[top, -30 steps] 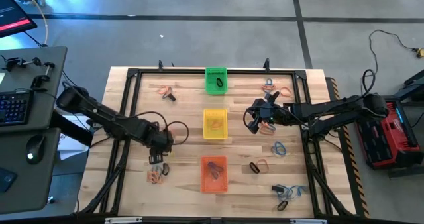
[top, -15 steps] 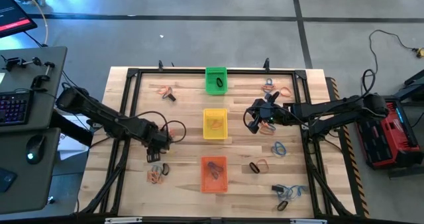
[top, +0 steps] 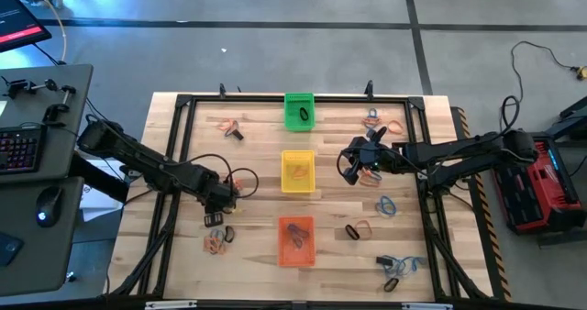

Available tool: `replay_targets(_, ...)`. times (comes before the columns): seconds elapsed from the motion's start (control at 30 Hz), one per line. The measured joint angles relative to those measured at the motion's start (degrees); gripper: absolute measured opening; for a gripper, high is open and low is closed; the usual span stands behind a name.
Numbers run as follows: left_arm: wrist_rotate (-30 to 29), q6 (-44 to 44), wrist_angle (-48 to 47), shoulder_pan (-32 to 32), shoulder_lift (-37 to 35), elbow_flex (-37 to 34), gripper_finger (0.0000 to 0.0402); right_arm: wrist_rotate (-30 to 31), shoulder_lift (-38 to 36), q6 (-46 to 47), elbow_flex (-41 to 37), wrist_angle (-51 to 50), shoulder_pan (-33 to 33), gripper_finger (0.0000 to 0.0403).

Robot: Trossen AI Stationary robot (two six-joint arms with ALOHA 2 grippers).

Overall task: Sort rubber bands into baskets
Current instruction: Put the black rubber band into the green bin

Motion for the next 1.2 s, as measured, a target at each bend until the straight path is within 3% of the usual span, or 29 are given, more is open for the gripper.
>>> replay_targets(0.17,1.16,-0.32,1.70,-0.02,0.00,0.02,0.0071,-0.01,0.00,0.00,0.00,-0.02,0.01,0.0000)
replay_targets(0.63,-0.20,7.68,4.82,-5.11,0.00,5.39,0.0163,-0.03,0.00,0.00,0.00,-0.02,0.01,0.0000)
replay_targets(0.9,0.41,17.93,11.01,-12.13,0.02,5.99,0.0168,-0.05,0.00,0.00,0.00,-0.19,0.00,0.0000)
replay_targets(1.2,-4.03,23.27,11.30,-15.35,2.06,5.86,0.0168,-0.05,0.00,0.00,0.00,-0.22,0.00,0.0000)
